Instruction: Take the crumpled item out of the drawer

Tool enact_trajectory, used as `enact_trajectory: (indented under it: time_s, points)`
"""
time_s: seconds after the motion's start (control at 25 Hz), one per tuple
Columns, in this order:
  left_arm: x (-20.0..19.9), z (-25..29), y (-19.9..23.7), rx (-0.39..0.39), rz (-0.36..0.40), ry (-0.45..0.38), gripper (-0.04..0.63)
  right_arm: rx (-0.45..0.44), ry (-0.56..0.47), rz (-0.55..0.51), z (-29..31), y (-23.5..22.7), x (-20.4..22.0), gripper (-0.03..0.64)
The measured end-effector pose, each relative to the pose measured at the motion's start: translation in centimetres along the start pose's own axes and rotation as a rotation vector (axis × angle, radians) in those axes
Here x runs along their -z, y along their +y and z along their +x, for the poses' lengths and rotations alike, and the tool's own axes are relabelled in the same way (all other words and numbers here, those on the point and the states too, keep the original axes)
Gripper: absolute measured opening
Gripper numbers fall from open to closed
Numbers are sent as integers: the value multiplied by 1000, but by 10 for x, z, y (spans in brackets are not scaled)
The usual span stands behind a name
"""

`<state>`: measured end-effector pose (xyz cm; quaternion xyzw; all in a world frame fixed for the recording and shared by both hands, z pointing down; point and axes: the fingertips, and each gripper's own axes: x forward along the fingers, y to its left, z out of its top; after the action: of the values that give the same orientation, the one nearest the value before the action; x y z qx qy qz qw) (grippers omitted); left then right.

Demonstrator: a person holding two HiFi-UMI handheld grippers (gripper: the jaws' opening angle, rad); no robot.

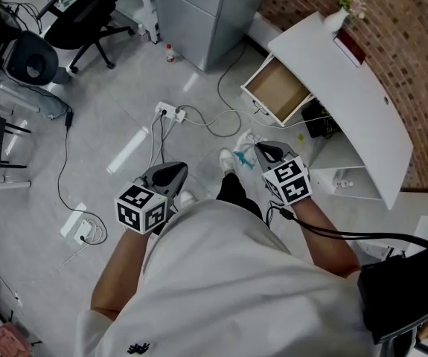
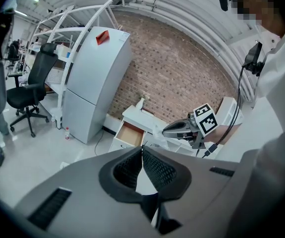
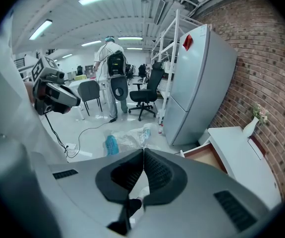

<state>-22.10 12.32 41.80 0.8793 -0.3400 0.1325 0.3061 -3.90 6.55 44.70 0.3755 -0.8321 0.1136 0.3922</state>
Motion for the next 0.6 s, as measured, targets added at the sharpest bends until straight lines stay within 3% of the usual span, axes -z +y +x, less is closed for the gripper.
enact_trajectory:
  time_s: [0.6]
  points:
    - [-36, 61, 20, -18, -15, 43, 25, -15, 5, -1, 26, -71, -6, 31]
